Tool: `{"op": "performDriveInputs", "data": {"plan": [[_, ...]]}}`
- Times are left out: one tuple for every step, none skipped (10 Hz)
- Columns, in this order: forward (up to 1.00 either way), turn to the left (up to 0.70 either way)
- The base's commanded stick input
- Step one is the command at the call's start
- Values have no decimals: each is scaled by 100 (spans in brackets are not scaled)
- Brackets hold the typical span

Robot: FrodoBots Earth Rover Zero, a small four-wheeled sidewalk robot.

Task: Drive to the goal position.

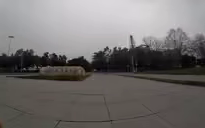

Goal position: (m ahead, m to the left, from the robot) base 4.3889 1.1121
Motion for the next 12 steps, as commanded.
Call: {"op": "performDriveInputs", "data": {"plan": [[70,-1],[70,-1],[70,-1],[70,-1],[70,-1],[70,-1],[70,-1],[70,-1],[70,-1],[70,-1],[70,-1],[70,-1]]}}
